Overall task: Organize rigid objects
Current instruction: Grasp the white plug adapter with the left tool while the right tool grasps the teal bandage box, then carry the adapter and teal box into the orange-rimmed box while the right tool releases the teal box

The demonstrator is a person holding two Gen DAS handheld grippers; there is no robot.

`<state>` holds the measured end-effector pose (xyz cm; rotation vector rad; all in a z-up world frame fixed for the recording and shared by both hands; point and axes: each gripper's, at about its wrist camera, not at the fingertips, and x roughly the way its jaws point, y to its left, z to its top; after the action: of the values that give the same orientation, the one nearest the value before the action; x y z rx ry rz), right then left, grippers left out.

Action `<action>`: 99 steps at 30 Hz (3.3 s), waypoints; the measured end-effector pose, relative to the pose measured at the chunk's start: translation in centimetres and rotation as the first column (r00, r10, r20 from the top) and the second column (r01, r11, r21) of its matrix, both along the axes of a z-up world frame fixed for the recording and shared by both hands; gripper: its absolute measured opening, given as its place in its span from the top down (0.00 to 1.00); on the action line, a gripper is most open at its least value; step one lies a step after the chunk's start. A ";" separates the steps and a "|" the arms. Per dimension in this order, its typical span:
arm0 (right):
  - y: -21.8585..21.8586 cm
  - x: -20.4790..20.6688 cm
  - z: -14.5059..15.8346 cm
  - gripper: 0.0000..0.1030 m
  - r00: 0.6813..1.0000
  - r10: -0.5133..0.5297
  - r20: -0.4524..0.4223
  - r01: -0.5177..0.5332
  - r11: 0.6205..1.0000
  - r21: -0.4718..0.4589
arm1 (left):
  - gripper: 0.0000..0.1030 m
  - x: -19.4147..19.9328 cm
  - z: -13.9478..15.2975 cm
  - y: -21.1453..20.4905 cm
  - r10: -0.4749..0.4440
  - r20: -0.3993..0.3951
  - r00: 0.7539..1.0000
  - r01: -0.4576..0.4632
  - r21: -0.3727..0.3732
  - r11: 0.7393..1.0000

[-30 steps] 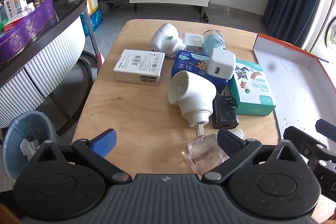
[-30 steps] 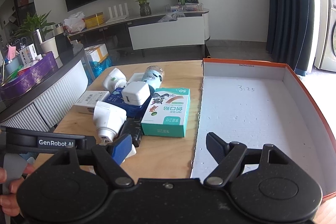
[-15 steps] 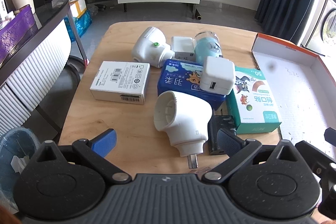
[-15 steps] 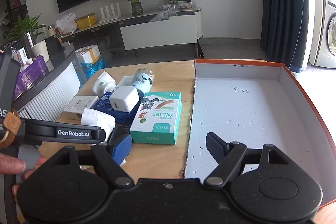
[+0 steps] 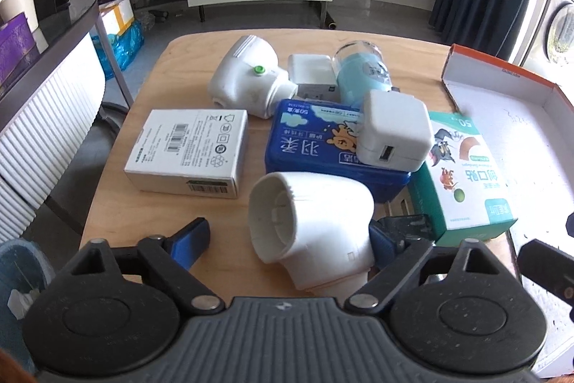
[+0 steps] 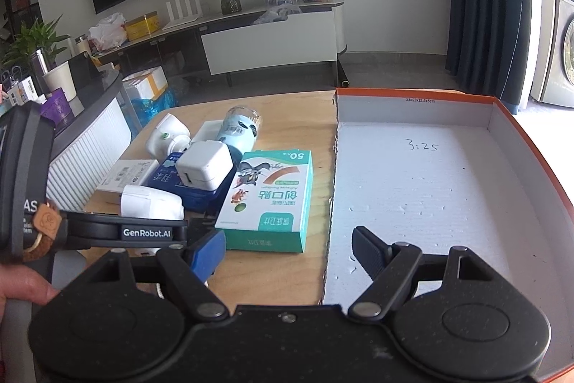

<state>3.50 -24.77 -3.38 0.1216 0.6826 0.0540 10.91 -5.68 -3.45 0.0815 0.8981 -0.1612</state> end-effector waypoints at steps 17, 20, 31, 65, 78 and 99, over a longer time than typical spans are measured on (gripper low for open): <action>2.4 9.0 -1.8 0.11 0.984 -0.008 -0.180 0.004 1.000 -0.021 | 0.35 -1.1 0.6 1.2 0.003 0.048 0.999 0.001 -0.069 0.998; 2.6 10.2 -2.9 0.12 0.977 -0.016 -0.213 0.006 0.999 -0.047 | 0.35 -1.2 0.7 1.3 0.011 0.048 0.999 -0.007 -0.079 0.997; 0.7 6.0 -1.2 0.18 0.982 -0.008 -0.187 0.013 1.000 0.023 | 0.35 -2.5 2.3 1.7 0.018 0.080 0.997 -0.010 -0.094 0.995; -7.6 -3.7 6.8 0.18 0.990 -0.133 -0.041 0.133 0.991 0.009 | 0.35 -5.5 6.8 -7.7 -0.116 0.122 0.986 0.133 -0.145 0.980; -10.7 -4.3 6.1 0.18 0.984 -0.177 -0.018 0.177 0.983 0.043 | 0.35 -6.1 7.0 -11.0 -0.162 0.148 0.976 0.178 -0.103 0.979; -12.6 -3.8 5.5 0.18 0.978 -0.209 -0.012 0.209 0.977 0.040 | 0.35 -5.1 7.1 -13.6 -0.173 0.145 0.974 0.190 -0.109 0.976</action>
<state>-0.25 -37.33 2.12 0.2325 0.6732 -0.1350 5.81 -19.32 3.65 0.0598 0.7433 -0.3774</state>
